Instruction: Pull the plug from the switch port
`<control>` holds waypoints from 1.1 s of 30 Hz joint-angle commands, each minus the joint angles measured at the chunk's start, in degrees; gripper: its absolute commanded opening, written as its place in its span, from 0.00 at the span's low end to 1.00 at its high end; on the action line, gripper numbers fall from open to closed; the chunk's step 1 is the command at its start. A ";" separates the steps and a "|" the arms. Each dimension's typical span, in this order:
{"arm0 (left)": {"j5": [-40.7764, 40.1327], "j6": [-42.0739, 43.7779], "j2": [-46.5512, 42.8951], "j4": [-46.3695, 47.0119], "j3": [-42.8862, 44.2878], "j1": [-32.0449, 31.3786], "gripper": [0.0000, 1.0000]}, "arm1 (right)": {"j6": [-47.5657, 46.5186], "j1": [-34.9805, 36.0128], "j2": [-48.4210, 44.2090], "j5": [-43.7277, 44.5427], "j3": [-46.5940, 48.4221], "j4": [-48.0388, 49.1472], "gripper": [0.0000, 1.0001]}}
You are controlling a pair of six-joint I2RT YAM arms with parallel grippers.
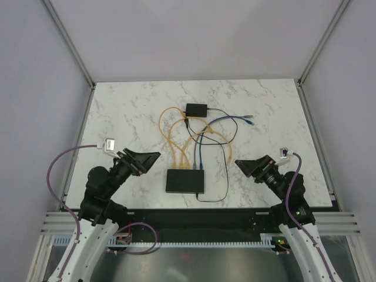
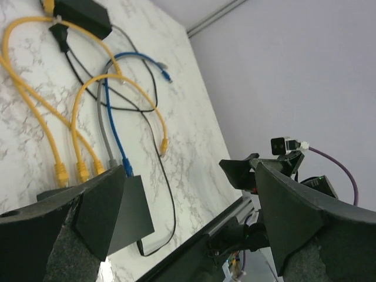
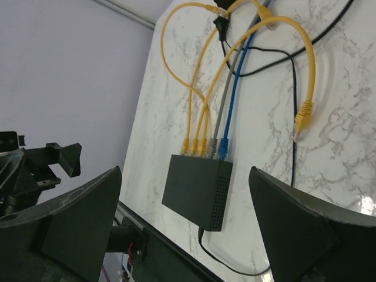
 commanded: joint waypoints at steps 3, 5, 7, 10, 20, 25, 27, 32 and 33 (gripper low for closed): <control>3.67 2.41 11.87 -13.27 8.36 -0.11 1.00 | -2.57 0.35 5.09 -5.51 0.58 -8.34 0.98; 7.64 2.49 16.08 -13.10 10.04 -0.11 1.00 | -3.79 0.35 8.69 -7.40 1.73 -10.37 0.98; 9.41 2.58 17.59 -12.57 10.39 -0.11 1.00 | -7.03 0.35 11.50 -9.94 2.16 -10.11 0.98; 8.46 2.14 17.25 -9.15 8.91 -0.11 1.00 | -11.86 0.35 16.15 -9.78 2.78 -12.13 0.98; 10.64 7.85 31.56 -4.93 10.39 -1.51 0.84 | -17.42 1.05 31.82 -13.20 6.38 -11.70 0.90; 5.47 10.31 37.71 -3.96 13.02 -10.82 0.81 | -13.12 5.53 30.50 -10.48 7.53 -6.97 0.84; 4.23 11.45 41.93 -3.69 14.86 -13.90 0.79 | -10.14 9.90 33.12 -8.73 7.18 -3.63 0.79; 5.89 14.35 51.32 -3.52 18.03 -15.67 0.60 | -7.66 26.52 43.49 5.66 12.69 1.23 0.77; 7.03 15.05 52.83 -3.43 19.26 -15.75 0.55 | -7.23 31.68 45.69 8.74 15.41 0.71 0.77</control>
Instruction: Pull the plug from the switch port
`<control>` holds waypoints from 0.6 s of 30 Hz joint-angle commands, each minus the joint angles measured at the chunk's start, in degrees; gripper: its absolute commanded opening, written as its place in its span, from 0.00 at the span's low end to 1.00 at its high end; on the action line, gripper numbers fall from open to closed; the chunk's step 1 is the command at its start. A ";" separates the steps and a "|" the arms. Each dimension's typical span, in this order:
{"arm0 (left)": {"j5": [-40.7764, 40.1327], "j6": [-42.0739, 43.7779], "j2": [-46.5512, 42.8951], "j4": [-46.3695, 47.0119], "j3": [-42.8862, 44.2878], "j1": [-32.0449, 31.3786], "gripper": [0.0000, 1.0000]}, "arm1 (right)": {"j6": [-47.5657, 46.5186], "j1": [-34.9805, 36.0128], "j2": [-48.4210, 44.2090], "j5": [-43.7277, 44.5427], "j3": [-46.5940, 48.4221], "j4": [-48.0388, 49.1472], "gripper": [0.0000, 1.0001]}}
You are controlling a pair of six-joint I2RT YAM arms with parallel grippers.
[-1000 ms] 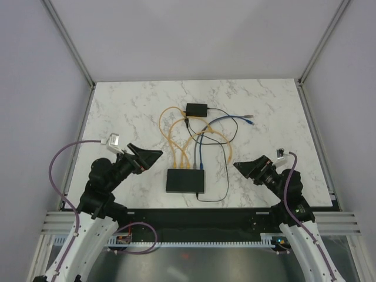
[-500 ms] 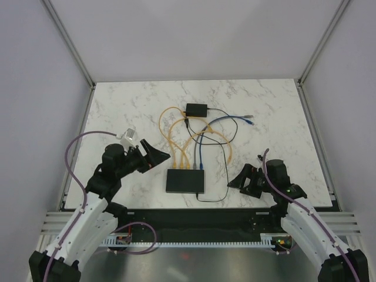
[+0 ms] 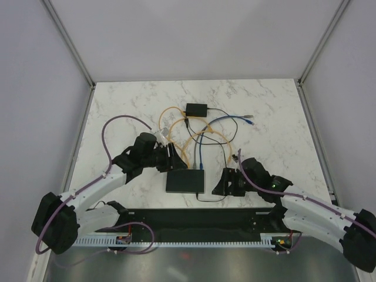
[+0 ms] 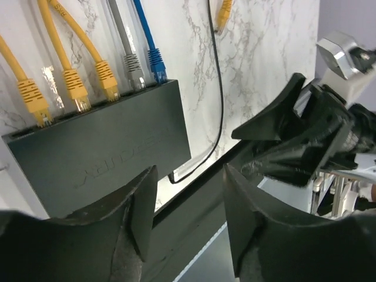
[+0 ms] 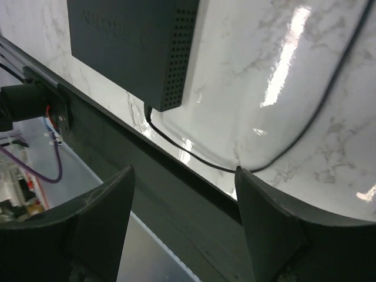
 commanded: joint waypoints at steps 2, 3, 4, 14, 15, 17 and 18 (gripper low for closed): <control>4.76 7.69 6.86 2.23 5.02 -0.80 0.48 | 3.27 12.67 5.12 19.28 8.66 3.78 0.75; 5.83 8.58 10.18 2.23 6.51 -1.07 0.46 | 4.14 16.18 6.43 20.52 9.28 4.21 0.74; 6.63 9.20 11.69 2.15 7.13 -1.16 0.45 | 4.68 17.52 7.31 22.01 9.37 5.78 0.74; 3.57 10.09 21.20 3.11 8.98 -5.99 0.19 | 7.84 29.04 17.52 31.34 10.08 14.05 0.58; 3.30 9.91 21.55 3.29 9.07 -6.51 0.18 | 8.02 29.39 18.30 31.69 9.64 15.98 0.58; 2.59 8.94 22.87 3.99 9.33 -7.92 0.14 | 8.63 29.66 19.44 32.04 9.28 17.05 0.57; 2.51 8.59 23.31 4.25 9.51 -8.36 0.13 | 8.81 29.83 19.71 32.83 9.02 17.75 0.55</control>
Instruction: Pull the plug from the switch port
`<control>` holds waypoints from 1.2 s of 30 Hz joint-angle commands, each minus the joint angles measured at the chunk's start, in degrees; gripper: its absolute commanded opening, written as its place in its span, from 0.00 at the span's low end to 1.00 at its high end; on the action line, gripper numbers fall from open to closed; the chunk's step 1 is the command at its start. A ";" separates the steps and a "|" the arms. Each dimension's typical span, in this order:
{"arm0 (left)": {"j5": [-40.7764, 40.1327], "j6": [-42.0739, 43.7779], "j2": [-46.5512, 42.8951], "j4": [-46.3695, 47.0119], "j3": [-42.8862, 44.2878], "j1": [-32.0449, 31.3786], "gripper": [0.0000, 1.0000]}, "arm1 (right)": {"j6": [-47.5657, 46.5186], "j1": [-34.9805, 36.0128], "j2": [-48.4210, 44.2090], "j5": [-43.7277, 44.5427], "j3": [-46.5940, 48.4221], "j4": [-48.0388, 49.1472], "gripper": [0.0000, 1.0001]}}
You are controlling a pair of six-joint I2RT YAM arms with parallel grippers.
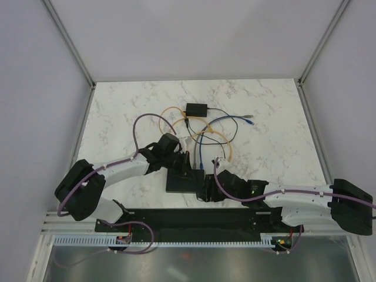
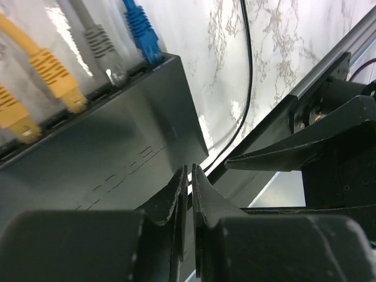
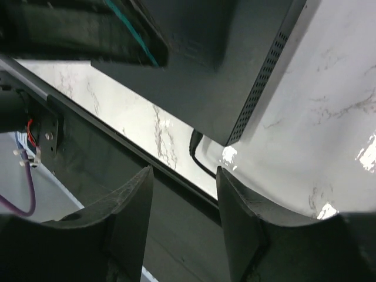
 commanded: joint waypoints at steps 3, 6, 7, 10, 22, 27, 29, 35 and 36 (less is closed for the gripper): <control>-2.55 -0.44 3.30 3.30 2.43 -2.55 0.10 | 2.23 0.94 1.55 5.72 -0.12 7.04 0.49; -2.55 -1.50 5.49 3.56 2.34 -3.17 0.09 | 3.02 0.94 2.17 5.98 -1.35 9.41 0.45; -2.90 -1.76 5.85 3.65 2.34 -3.61 0.09 | 3.29 1.03 2.26 6.16 -1.53 9.86 0.42; -3.25 -2.55 7.34 3.91 1.81 -3.96 0.09 | 4.69 1.20 2.52 6.60 -3.02 12.06 0.41; -3.25 -4.31 10.86 5.05 0.50 -5.11 0.08 | 8.04 3.14 6.82 7.65 -5.57 18.56 0.38; -3.34 -4.75 10.68 5.58 -0.56 -5.28 0.07 | 8.39 3.58 10.16 8.70 -5.22 19.88 0.23; -3.25 -4.75 10.77 5.67 -0.91 -5.37 0.07 | 8.48 3.75 10.96 9.23 -5.31 20.15 0.23; -3.34 -5.28 11.12 6.28 -1.18 -5.54 0.04 | 8.91 4.19 11.93 10.90 -5.48 20.32 0.24; -3.34 -5.37 11.30 6.37 -1.18 -5.81 0.04 | 8.92 4.19 12.01 10.82 -5.48 20.50 0.25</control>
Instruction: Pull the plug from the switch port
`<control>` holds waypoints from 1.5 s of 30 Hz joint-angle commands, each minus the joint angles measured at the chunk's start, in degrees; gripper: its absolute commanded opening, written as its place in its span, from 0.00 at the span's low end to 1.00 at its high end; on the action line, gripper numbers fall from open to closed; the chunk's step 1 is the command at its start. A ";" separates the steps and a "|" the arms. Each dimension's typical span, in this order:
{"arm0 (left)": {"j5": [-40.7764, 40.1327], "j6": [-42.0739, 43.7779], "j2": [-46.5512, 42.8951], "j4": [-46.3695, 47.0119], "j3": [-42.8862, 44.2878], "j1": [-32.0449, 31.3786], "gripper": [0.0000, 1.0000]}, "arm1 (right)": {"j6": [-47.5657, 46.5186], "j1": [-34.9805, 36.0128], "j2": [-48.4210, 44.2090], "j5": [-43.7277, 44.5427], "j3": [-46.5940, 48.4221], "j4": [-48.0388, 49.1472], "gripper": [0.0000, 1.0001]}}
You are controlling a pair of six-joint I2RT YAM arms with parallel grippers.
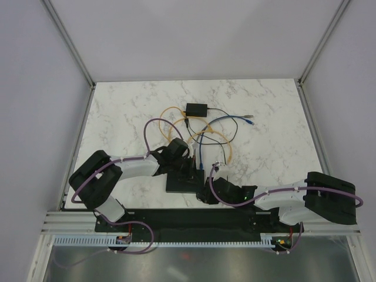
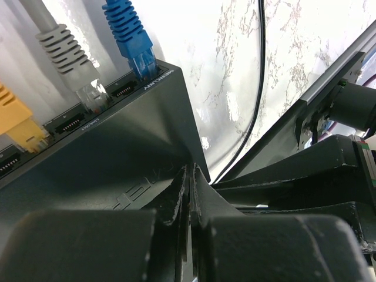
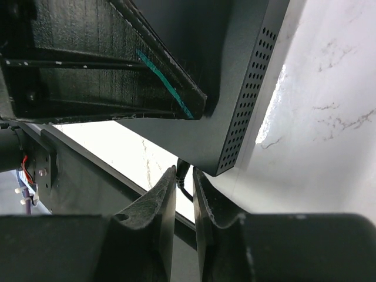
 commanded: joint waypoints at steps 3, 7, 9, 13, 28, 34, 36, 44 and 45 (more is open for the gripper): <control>-2.49 -0.38 2.07 -0.95 -1.37 -0.76 0.04 | 0.70 0.46 1.22 2.29 -0.02 2.47 0.30; -2.31 -0.56 2.34 -0.68 -1.20 -1.11 0.03 | 0.61 0.37 2.54 2.64 0.33 2.91 0.31; -2.49 -0.65 2.43 -0.68 -1.28 -1.11 0.03 | 0.61 0.46 3.06 2.73 0.60 3.17 0.31; -2.93 -1.09 2.34 -0.42 -2.07 -1.46 0.03 | 0.35 0.37 4.29 2.82 1.30 3.18 0.30; -5.03 -5.83 5.24 1.51 -4.18 -1.55 0.02 | 2.02 0.54 3.15 1.94 -3.35 5.98 0.07; -6.62 -7.50 6.82 4.58 -5.94 -1.46 0.02 | 3.51 1.16 3.68 1.68 -5.02 8.44 0.00; -6.53 -7.77 7.78 5.55 -6.12 -1.55 0.02 | 4.30 1.42 4.38 1.68 -5.20 8.89 0.00; -6.27 -7.94 11.74 8.19 -6.56 -1.55 0.02 | 6.93 3.53 6.05 3.35 -5.55 9.67 0.00; -6.18 -7.86 12.00 8.28 -6.64 -1.46 0.02 | 7.90 3.53 6.14 3.26 -5.90 10.29 0.00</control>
